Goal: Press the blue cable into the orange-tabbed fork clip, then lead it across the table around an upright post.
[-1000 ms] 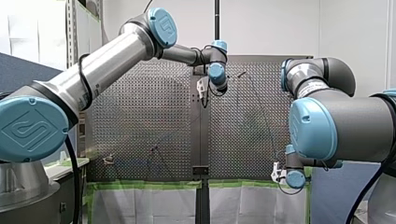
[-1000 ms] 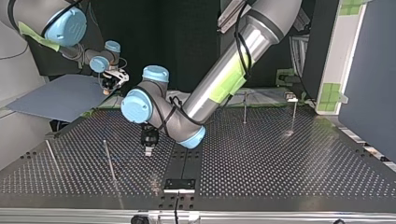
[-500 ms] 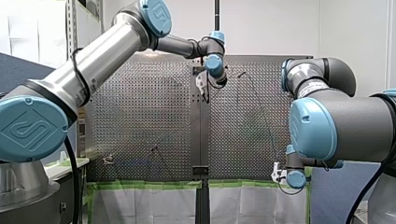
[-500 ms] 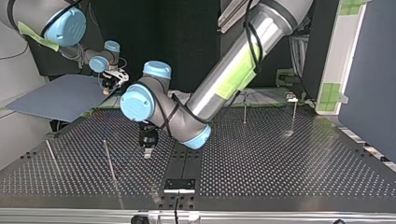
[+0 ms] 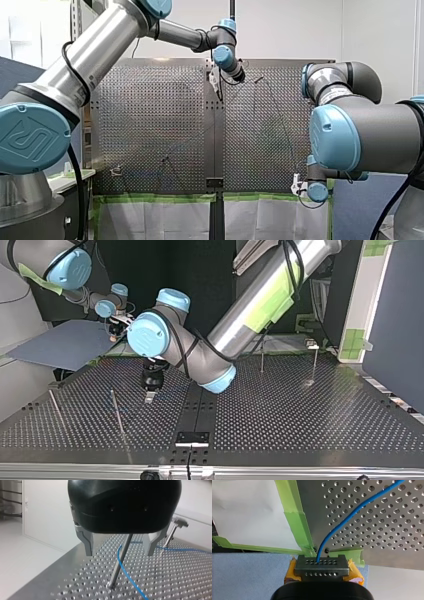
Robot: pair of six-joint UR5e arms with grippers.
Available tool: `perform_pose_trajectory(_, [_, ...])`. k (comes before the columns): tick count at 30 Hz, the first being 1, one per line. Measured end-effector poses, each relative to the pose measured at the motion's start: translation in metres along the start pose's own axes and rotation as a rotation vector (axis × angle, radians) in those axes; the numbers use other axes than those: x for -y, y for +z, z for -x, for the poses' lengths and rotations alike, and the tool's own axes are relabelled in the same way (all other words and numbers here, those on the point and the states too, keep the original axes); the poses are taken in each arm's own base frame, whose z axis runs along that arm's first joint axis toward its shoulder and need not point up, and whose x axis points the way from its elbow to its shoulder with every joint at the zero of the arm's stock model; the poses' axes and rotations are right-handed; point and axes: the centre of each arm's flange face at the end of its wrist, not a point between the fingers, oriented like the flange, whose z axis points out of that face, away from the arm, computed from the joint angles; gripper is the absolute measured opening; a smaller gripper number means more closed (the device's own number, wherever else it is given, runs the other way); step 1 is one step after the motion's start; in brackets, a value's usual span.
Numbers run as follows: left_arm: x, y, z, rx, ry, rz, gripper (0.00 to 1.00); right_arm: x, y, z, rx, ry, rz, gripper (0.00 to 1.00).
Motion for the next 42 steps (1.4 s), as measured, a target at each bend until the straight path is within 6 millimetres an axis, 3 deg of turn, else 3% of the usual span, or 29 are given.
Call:
perform_pose_trajectory(9, [0.003,-0.03,0.021,-0.001,0.027,-0.022,0.98,0.0,0.0,0.0,0.0,0.003,-0.005,0.0])
perform_pose_trajectory(15, [0.014,-0.034,0.042,0.02,0.073,-0.084,0.98,0.001,0.0,0.0,0.0,0.006,-0.013,0.0])
perform_pose_trajectory(20, [0.021,-0.034,0.047,0.021,0.12,-0.133,0.98,0.002,0.0,0.0,0.001,0.01,-0.019,0.0])
perform_pose_trajectory(28, [0.026,-0.032,0.042,-0.005,0.136,-0.201,0.98,0.002,0.0,0.0,0.004,0.011,-0.023,0.0])
perform_pose_trajectory(38, [0.026,-0.015,-0.003,-0.086,0.177,-0.217,0.98,0.004,-0.001,0.001,0.007,0.009,-0.031,0.0])
perform_pose_trajectory(42, [0.024,-0.011,-0.006,-0.08,0.199,-0.186,0.98,0.005,-0.001,0.001,0.008,0.008,-0.033,0.0])
